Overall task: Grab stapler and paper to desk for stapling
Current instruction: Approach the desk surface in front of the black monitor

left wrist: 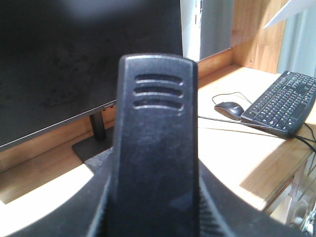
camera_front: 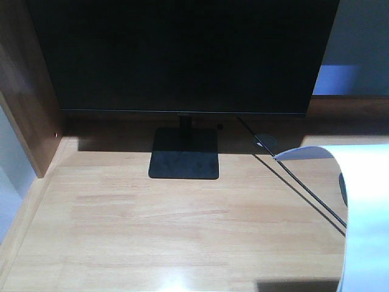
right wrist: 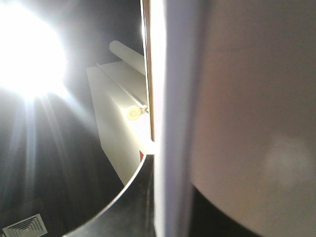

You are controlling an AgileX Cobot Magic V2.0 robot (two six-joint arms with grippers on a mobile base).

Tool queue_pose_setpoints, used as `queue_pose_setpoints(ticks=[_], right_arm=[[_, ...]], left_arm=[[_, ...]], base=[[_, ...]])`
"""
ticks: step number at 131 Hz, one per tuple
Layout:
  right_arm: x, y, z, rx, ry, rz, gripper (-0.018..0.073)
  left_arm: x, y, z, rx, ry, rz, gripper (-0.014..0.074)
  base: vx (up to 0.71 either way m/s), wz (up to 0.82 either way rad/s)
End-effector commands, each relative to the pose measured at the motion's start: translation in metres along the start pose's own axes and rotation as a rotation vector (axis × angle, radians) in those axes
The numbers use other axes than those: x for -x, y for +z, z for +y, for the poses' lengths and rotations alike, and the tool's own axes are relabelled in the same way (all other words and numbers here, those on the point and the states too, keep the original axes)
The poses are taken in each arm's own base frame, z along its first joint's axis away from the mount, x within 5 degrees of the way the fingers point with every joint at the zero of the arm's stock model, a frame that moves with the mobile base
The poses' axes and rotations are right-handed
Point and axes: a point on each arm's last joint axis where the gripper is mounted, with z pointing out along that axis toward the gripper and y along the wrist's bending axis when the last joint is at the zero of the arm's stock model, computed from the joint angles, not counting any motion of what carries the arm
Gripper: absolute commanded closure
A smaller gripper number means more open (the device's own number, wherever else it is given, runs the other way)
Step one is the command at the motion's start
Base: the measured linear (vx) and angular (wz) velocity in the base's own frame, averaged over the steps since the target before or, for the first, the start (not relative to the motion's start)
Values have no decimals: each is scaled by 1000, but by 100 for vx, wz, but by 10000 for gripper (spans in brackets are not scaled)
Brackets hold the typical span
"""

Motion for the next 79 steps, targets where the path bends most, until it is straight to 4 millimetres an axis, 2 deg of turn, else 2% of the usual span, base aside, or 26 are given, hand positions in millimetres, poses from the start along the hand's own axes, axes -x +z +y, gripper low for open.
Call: queue_pose_setpoints(ticks=[1, 79], right_arm=[[1, 6, 7, 52, -7, -3, 565], [1, 6, 7, 52, -7, -3, 565]], left_arm=[[18, -3, 1, -3, -5, -129, 603], [18, -3, 1, -3, -5, -129, 603]], base=[[0, 0], [0, 0]])
